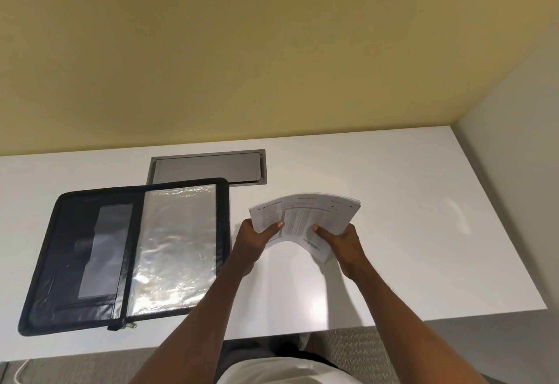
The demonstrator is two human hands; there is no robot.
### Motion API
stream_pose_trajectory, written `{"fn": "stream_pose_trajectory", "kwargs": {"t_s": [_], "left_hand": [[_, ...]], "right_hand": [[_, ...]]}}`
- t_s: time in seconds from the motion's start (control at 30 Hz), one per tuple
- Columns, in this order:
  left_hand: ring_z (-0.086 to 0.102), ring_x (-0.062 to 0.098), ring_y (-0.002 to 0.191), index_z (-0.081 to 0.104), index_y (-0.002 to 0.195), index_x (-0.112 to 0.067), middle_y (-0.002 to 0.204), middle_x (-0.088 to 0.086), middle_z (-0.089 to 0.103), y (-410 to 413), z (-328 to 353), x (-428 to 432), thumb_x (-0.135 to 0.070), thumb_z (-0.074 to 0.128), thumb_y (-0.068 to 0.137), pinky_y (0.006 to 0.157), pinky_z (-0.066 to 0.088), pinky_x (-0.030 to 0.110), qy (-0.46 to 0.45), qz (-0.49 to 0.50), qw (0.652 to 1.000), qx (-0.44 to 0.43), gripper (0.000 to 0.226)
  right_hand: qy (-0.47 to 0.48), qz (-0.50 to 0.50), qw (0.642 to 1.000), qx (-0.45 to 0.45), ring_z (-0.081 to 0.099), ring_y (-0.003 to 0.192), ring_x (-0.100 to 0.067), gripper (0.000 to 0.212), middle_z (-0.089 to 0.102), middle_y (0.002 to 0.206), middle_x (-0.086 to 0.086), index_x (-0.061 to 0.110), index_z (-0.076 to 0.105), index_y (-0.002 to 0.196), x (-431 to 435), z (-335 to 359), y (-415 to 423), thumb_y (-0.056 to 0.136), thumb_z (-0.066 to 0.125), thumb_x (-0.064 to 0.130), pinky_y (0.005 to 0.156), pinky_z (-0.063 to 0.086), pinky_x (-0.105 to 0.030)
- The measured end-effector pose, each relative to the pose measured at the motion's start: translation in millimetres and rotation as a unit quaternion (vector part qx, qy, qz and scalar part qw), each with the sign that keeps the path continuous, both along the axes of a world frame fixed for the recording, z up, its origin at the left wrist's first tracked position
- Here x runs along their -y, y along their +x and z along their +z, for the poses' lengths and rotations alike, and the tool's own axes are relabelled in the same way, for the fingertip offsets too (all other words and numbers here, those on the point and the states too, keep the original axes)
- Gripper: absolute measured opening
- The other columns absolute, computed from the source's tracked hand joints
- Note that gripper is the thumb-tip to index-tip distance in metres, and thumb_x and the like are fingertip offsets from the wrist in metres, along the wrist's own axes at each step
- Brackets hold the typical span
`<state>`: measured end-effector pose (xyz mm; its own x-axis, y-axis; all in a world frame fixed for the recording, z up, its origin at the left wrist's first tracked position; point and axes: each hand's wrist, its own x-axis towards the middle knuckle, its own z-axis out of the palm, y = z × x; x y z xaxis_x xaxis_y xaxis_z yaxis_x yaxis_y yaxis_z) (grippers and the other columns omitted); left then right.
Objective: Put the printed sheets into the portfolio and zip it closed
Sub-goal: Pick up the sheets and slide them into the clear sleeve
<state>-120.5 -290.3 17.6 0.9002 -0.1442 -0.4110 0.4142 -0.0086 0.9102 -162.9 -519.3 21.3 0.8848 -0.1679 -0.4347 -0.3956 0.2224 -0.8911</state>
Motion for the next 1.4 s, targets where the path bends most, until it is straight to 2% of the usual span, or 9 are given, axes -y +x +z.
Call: {"fn": "stream_pose_trajectory", "kwargs": {"t_s": [0.13, 0.27, 0.5, 0.67, 0.77, 0.9, 1.13, 1.33, 1.4], "left_hand": [[0.071, 0.028, 0.114, 0.068, 0.125, -0.024, 0.118, 0.004, 0.076, -3, -4, -1, -0.039, 0.085, 0.078, 0.097, 0.062, 0.044, 0.012, 0.005, 1.0, -0.004, 0.052], [0.073, 0.019, 0.112, 0.073, 0.116, -0.04, 0.117, -0.002, 0.078, -11, -7, -4, -0.036, 0.084, 0.083, 0.086, 0.062, 0.027, -0.001, -0.007, 1.0, 0.005, 0.035], [0.072, 0.021, 0.113, 0.07, 0.122, -0.031, 0.116, -0.003, 0.078, -11, -14, -2, -0.049, 0.085, 0.075, 0.097, 0.062, 0.044, 0.015, 0.001, 1.0, 0.002, 0.053], [0.069, 0.022, 0.117, 0.069, 0.12, -0.04, 0.119, -0.003, 0.075, -17, -18, 0, -0.042, 0.082, 0.081, 0.098, 0.061, 0.044, 0.013, -0.007, 1.0, -0.005, 0.041], [0.067, 0.027, 0.118, 0.064, 0.127, -0.029, 0.123, 0.002, 0.073, -15, -19, 1, -0.036, 0.082, 0.083, 0.1, 0.06, 0.048, 0.015, 0.004, 0.999, -0.028, 0.048], [0.069, 0.029, 0.119, 0.061, 0.131, -0.015, 0.128, 0.004, 0.072, -4, -18, -12, -0.027, 0.083, 0.088, 0.101, 0.058, 0.053, 0.03, -0.012, 0.998, -0.045, 0.049], [0.068, 0.021, 0.126, 0.065, 0.138, -0.015, 0.135, 0.002, 0.072, -1, -2, -67, -0.013, 0.076, 0.095, 0.105, 0.053, 0.041, -0.045, -0.027, 0.998, -0.021, 0.045], [0.064, 0.026, 0.13, 0.069, 0.131, -0.012, 0.134, 0.008, 0.072, -9, -3, -125, -0.014, 0.076, 0.088, 0.117, 0.044, 0.045, -0.108, 0.003, 0.991, -0.078, 0.044], [0.064, 0.026, 0.131, 0.068, 0.132, -0.013, 0.135, 0.008, 0.071, -12, -4, -143, -0.014, 0.076, 0.087, 0.119, 0.042, 0.045, -0.121, 0.012, 0.988, -0.093, 0.046]], "right_hand": [[0.001, 0.003, 1.0, 0.004, 0.076, 0.101, -0.027, 0.03, 0.079, 0.11, -0.008, 0.019, 0.078, 0.11, 1, -2, -4, 0.082, 0.086, 0.023, 0.079, 0.062, -0.036], [0.009, 0.014, 1.0, -0.004, 0.076, 0.101, -0.03, 0.031, 0.079, 0.109, -0.009, 0.019, 0.078, 0.109, 0, -7, -11, 0.08, 0.087, 0.027, 0.078, 0.061, -0.036], [-0.005, 0.014, 1.0, -0.003, 0.076, 0.103, -0.025, 0.025, 0.079, 0.11, -0.006, 0.026, 0.078, 0.107, -1, -8, -9, 0.083, 0.085, 0.022, 0.088, 0.062, -0.039], [-0.017, 0.023, 1.0, -0.01, 0.075, 0.105, -0.023, 0.028, 0.079, 0.112, -0.004, 0.03, 0.076, 0.11, -5, -11, -14, 0.083, 0.085, 0.026, 0.089, 0.061, -0.04], [-0.026, 0.027, 0.999, -0.022, 0.075, 0.104, -0.025, 0.028, 0.079, 0.111, -0.005, 0.027, 0.077, 0.109, -5, -9, -11, 0.082, 0.085, 0.027, 0.09, 0.061, -0.045], [-0.049, 0.076, 0.996, -0.013, 0.076, 0.104, -0.023, 0.029, 0.079, 0.112, -0.004, 0.022, 0.079, 0.111, -3, 5, 5, 0.083, 0.085, 0.026, 0.083, 0.063, -0.031], [-0.079, 0.2, 0.976, 0.019, 0.071, 0.116, -0.014, 0.038, 0.074, 0.126, 0.002, 0.015, 0.066, 0.132, -34, 38, 30, 0.096, 0.071, 0.024, 0.098, 0.056, -0.028], [-0.063, 0.251, 0.966, -0.005, 0.07, 0.119, -0.021, 0.037, 0.073, 0.129, -0.005, 0.007, 0.064, 0.135, -90, 36, 36, 0.099, 0.066, 0.014, 0.104, 0.055, -0.035], [-0.05, 0.25, 0.967, -0.013, 0.069, 0.121, -0.021, 0.037, 0.072, 0.129, -0.003, 0.008, 0.063, 0.135, -110, 30, 37, 0.099, 0.065, 0.014, 0.102, 0.055, -0.03]]}}
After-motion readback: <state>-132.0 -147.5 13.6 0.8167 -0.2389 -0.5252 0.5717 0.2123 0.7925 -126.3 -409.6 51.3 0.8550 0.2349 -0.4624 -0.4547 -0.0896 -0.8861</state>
